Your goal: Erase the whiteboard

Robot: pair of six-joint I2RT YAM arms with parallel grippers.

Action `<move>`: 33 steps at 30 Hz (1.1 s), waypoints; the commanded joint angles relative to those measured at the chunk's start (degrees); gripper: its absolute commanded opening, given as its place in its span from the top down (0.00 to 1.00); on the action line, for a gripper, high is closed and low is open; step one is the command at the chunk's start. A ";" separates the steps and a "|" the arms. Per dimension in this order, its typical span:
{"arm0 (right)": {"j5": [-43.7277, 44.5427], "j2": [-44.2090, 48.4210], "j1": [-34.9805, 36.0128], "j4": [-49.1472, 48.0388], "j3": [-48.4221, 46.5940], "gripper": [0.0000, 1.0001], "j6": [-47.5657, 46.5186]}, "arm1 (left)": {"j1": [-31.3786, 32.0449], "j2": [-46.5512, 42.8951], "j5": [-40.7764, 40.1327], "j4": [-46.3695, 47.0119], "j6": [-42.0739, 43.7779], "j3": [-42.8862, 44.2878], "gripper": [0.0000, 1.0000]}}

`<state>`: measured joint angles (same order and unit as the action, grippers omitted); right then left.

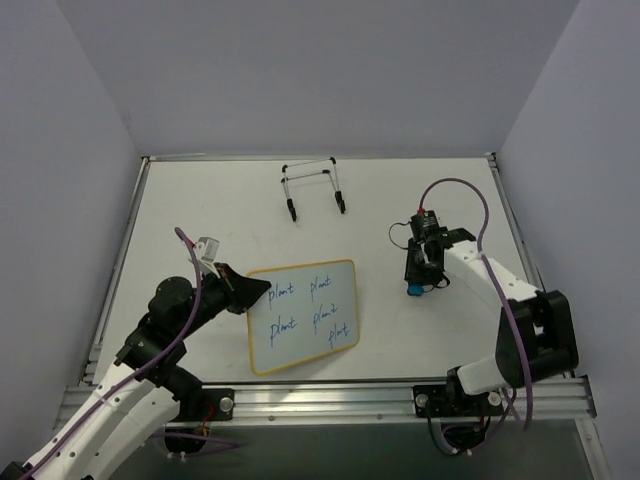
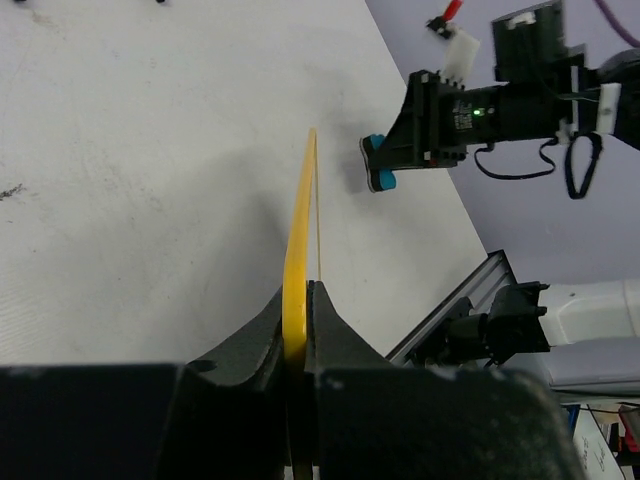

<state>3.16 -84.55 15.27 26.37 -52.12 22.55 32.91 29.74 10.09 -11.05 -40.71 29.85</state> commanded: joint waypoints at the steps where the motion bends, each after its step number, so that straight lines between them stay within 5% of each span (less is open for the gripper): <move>1: 1.59 9.65 6.06 -1.31 0.61 1.00 3.20 | 0.40 2.51 -0.51 -3.10 4.32 1.00 0.98; 8: 0.70 27.05 25.37 -18.00 7.19 1.00 14.26 | 0.58 5.68 -1.21 -1.69 4.59 2.06 0.98; 15: 19.86 21.29 48.51 -28.82 1.86 1.00 26.14 | 0.84 6.21 -2.62 -0.99 5.99 3.11 0.98; 23: 23.12 5.47 56.54 -26.72 -11.95 1.00 23.77 | 1.02 4.10 -1.74 -0.29 6.34 2.06 0.98; 33: 27.34 1.41 58.47 -23.56 -15.91 1.00 28.07 | 1.02 3.84 -1.83 -0.64 6.34 2.41 0.98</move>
<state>26.39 -82.04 73.23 3.77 -66.22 47.68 33.58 33.52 8.45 -9.91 -39.94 31.97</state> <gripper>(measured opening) 0.281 0.116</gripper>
